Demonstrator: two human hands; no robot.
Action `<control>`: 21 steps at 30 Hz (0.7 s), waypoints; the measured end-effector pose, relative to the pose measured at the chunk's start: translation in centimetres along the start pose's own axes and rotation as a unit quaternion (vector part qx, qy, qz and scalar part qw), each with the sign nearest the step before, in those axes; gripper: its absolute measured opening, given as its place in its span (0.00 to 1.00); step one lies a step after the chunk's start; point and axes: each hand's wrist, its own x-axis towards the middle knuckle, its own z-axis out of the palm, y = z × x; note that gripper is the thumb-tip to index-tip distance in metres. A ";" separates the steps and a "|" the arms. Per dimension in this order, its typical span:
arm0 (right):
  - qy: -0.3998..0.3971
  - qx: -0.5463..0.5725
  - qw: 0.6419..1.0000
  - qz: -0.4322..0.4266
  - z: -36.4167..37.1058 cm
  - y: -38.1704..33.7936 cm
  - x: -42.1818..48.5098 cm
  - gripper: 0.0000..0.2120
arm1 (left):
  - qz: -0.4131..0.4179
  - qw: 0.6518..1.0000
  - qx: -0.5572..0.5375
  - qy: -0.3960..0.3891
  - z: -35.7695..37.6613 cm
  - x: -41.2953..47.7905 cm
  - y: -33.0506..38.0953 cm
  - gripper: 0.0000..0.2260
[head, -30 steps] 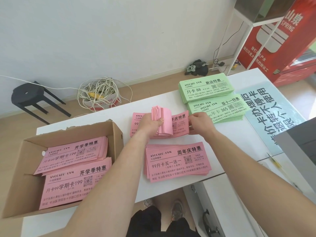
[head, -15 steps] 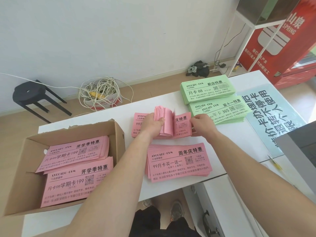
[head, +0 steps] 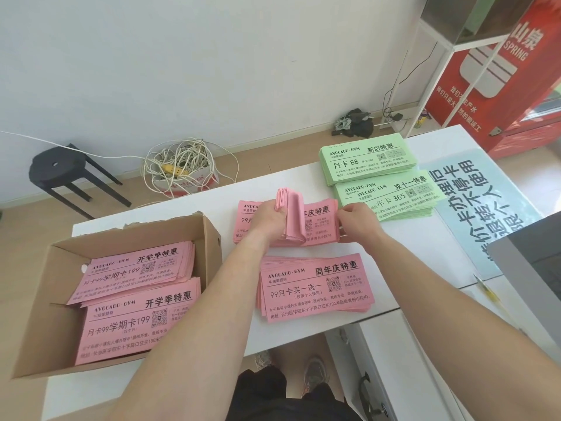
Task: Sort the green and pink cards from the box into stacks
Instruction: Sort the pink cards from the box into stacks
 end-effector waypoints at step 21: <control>-0.015 0.007 1.000 -0.007 -0.4 0.8 0.7 0.09 | -0.067 0.988 -0.097 -0.100 0.2 -1.0 1.5 0.10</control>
